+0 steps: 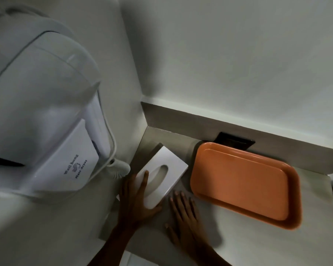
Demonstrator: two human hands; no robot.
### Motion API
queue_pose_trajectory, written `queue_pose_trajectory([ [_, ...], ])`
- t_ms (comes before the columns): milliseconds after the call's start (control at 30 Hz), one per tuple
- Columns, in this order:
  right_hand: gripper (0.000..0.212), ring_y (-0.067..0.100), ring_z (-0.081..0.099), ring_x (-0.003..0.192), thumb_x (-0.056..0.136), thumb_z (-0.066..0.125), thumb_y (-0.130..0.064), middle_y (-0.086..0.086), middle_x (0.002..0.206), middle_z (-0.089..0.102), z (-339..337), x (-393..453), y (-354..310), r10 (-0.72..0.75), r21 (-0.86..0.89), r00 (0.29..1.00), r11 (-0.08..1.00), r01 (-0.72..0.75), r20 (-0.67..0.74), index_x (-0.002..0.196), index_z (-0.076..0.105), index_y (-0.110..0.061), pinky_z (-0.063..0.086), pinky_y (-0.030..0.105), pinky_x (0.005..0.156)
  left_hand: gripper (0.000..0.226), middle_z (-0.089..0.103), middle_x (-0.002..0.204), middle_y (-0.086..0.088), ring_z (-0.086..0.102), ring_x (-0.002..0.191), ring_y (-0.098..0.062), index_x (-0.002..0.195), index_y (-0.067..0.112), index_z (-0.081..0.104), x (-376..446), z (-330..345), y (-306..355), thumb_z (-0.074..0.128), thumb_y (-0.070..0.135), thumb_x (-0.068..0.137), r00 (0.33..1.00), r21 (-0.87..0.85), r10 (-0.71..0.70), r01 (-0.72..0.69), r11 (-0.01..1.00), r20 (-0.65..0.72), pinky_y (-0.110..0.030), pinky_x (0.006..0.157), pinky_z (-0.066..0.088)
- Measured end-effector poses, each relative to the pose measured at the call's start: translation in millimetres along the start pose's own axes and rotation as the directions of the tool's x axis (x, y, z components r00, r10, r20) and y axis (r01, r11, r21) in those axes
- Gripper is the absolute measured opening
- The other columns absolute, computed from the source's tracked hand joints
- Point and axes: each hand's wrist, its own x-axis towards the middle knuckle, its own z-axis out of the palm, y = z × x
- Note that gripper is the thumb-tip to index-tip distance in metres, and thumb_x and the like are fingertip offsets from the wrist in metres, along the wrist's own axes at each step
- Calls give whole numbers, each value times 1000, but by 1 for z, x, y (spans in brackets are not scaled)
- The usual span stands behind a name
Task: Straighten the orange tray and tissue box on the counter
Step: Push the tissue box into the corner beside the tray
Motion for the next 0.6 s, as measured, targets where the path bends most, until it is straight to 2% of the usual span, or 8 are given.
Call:
queue_pose_trajectory([
  [67, 93, 28, 3, 177, 104, 59, -63, 7, 189, 11, 3, 1, 3, -5, -2, 1000, 1000, 5, 30, 178, 26, -17, -6, 45, 143, 122, 37, 164, -17, 41, 148, -44, 169, 33, 28, 3, -2, 10, 61, 91, 67, 999, -29, -43, 43, 999, -4, -63, 116, 44],
  [167, 96, 30, 8, 177, 104, 58, -66, 6, 190, 12, 7, 2, 6, -11, 3, 997, 1000, 10, 75, 179, 21, -19, -2, 48, 144, 121, 33, 166, -18, 38, 151, -48, 169, 33, 27, 19, -6, 28, 61, 87, 67, 990, -92, -130, 125, 988, -46, -65, 119, 40],
  [300, 95, 33, 16, 175, 101, 60, -66, 10, 187, 23, 5, 5, 7, -6, -10, 995, 1000, 7, 100, 176, 33, -14, 15, 53, 139, 122, 34, 165, -19, 39, 149, -47, 170, 36, 23, 48, -10, 57, 70, 79, 66, 955, -170, -284, 267, 948, -85, -63, 123, 35],
  [467, 92, 39, 41, 165, 94, 68, -65, 14, 179, 42, -11, 8, 3, -10, -31, 996, 999, 13, 90, 167, 51, -12, 27, 54, 129, 121, 41, 160, -25, 47, 138, -49, 169, 29, 31, 73, -4, 63, 79, 72, 66, 947, -173, -291, 266, 948, -139, -61, 116, 39],
  [600, 91, 38, 44, 163, 94, 68, -66, 14, 177, 44, -15, 9, 1, -14, -44, 998, 999, 16, 54, 166, 53, -12, 28, 54, 128, 121, 43, 158, -28, 49, 137, -50, 168, 25, 34, 84, 0, 64, 74, 73, 65, 950, -149, -264, 240, 959, -167, -60, 113, 41],
])
